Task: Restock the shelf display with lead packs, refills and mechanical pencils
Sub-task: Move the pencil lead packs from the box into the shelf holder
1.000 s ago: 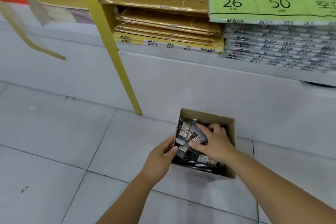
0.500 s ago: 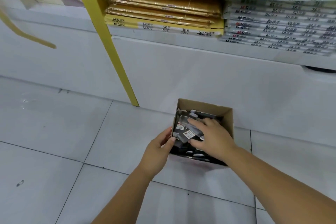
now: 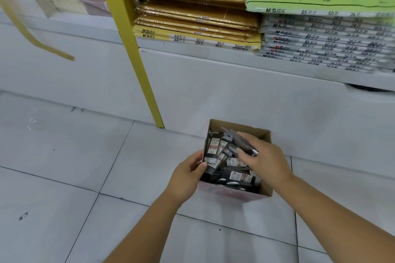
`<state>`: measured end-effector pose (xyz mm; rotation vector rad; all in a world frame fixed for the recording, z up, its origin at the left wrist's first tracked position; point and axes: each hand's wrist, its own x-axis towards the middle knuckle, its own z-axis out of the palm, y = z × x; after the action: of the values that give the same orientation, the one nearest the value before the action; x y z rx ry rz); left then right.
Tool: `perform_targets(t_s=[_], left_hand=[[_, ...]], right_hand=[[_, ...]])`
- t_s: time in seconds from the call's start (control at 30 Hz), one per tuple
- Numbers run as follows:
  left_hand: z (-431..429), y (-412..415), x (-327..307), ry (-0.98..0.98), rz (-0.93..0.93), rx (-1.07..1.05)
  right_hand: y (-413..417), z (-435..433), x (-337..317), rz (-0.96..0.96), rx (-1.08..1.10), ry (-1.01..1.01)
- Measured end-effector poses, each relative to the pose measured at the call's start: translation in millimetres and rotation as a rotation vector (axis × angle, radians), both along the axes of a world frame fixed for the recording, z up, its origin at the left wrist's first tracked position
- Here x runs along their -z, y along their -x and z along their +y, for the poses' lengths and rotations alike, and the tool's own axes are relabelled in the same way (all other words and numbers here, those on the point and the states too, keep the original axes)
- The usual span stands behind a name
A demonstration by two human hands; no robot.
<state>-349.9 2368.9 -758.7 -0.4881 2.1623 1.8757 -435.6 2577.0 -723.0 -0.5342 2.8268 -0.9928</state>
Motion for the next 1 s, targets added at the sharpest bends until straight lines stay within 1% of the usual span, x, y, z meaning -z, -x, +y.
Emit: perform_targets(t_s=[0.03,0.07,0.1,0.17,0.2,0.27,0.3,0.33,0.4,0.43,0.53,0.6,0.7,0.8,0.9,1.0], left_hand=[[0.9,1.1,-2.2,-0.011,-0.015,-0.008],[1.5,1.9,-5.1,0.033,-0.019,-0.024],[1.9,3.6,-8.3,0.128,0.004,-0.040],[4.2,9.2,-17.3,0.351,0.136,-0.005],[7.0,13.0,-23.4,0.423,0.213,0.041],[13.4,21.4,-36.7,0.475,0.304,0.155],[16.4,26.2,-41.1,0.438,0.319,0.202],[19.5,30.2,-43.7,0.351,0.301,0.226],[22.2,37.3,-48.4,0.147,0.216,0.211],[21.2,41.0,-49.9,0.090,0.195,0.205],[15.2,47.3,-57.5,0.078,0.181,0.253],[10.4,49.0,-71.7,0.084,0.156,0.243],[-1.6,52.6,-107.0,0.098,0.134,0.208],[-15.7,55.9,-150.8,0.085,0.148,0.108],[-21.7,59.1,-199.4,0.104,0.206,-0.006],[-17.1,61.8,-242.9,0.141,0.281,-0.045]], right_hand=[[-0.6,-0.5,-6.8,-0.043,0.018,0.069],[-1.6,-1.8,-13.4,-0.086,0.039,0.128],[-2.5,-3.6,-19.4,-0.137,0.063,0.183],[-6.3,-6.7,-28.3,-0.259,0.113,0.311],[-8.4,-7.3,-30.8,-0.316,0.129,0.381],[-11.8,-7.3,-35.7,-0.408,0.151,0.507],[-12.7,-6.5,-37.5,-0.449,0.159,0.560],[-13.4,-5.1,-38.5,-0.493,0.160,0.603],[-13.8,-2.7,-41.2,-0.569,0.152,0.657],[-12.6,-1.9,-43.5,-0.598,0.144,0.673],[-6.2,-0.5,-51.6,-0.674,0.117,0.693],[-2.0,-2.0,-63.4,-0.684,0.092,0.661],[7.4,-9.2,-98.4,-0.655,0.059,0.606],[15.0,-13.8,-142.6,-0.613,0.008,0.576],[19.5,-15.8,-186.8,-0.570,-0.021,0.585],[22.2,-13.2,-225.6,-0.510,-0.056,0.576]])
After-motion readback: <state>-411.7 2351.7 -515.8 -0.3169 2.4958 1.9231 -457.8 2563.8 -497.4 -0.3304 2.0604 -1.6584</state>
